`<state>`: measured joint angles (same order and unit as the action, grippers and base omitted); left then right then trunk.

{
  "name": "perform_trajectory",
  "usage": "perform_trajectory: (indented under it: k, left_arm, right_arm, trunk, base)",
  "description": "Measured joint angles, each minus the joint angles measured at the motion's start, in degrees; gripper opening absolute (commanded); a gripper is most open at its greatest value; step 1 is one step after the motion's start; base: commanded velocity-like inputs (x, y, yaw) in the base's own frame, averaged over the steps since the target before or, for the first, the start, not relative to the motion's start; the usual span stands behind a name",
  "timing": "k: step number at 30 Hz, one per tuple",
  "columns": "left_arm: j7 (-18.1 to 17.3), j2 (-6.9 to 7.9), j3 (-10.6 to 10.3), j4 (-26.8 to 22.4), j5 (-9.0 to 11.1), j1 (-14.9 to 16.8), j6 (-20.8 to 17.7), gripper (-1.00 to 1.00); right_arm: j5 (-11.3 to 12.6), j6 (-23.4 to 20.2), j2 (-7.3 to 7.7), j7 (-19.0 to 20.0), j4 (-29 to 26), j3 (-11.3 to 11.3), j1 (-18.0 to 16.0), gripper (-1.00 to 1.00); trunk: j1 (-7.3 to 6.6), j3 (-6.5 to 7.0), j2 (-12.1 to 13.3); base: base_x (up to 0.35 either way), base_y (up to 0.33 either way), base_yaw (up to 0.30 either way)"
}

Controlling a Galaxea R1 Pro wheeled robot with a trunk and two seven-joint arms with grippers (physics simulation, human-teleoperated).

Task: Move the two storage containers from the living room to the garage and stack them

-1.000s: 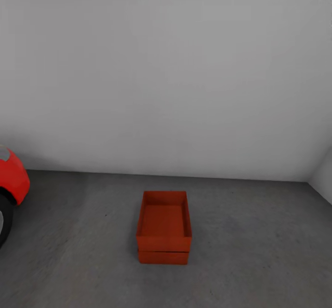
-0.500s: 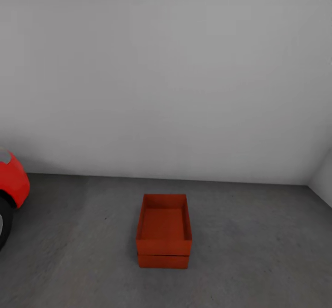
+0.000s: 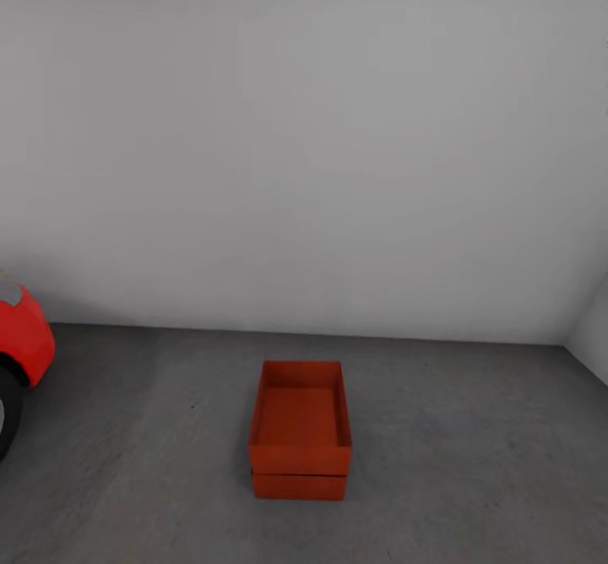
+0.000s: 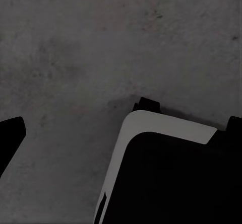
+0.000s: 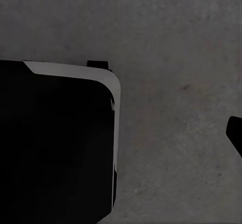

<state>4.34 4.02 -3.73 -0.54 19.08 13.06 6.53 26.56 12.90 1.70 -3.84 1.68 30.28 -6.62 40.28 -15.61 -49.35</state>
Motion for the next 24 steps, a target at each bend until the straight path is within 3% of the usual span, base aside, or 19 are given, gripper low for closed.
perform_trajectory:
  k: [24]
  left_arm:
    - [0.0, 0.0, 0.0, 0.0, 0.0, 0.0, 0.0, 1.0]
  right_arm:
    - [0.0, 0.1, -0.09, 0.0, 0.0, 0.0, 0.0, 1.0]
  trunk:
    - [0.0, 2.24, 0.0]
  base:
    - [0.0, 0.0, 0.0]
